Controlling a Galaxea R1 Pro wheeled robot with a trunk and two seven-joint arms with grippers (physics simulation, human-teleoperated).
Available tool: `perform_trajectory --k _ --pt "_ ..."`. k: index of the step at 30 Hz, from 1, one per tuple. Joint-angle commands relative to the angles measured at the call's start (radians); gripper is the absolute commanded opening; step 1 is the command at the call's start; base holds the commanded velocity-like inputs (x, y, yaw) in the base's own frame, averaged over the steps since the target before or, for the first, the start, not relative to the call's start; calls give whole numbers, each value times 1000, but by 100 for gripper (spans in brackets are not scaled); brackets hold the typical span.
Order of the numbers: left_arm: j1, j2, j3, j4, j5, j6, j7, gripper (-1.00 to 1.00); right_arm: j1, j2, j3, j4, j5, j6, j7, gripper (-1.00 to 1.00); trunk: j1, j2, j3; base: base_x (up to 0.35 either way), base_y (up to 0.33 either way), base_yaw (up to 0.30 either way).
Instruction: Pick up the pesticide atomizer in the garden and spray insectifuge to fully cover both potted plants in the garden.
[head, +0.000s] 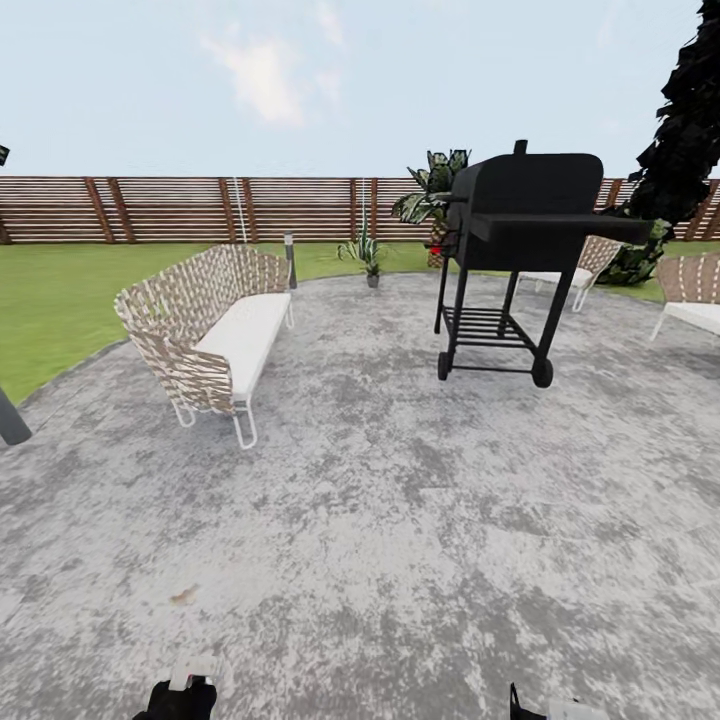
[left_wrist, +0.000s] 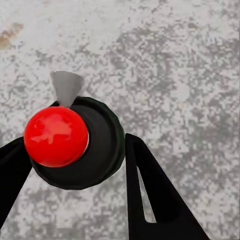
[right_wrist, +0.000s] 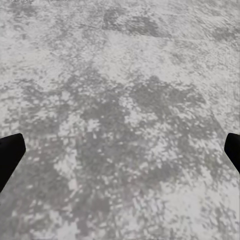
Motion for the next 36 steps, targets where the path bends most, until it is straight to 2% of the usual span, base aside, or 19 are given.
perform_trajectory --k 1,36 --pt "-1 0 0 1 -2 -3 -3 -100 -1 0 -3 1 11 -2 -7 100 0 0 -1 339 0 0" --pt "-1 0 0 1 -2 -3 -3 -100 -1 0 -3 1 11 -2 -7 100 0 0 -1 339 0 12"
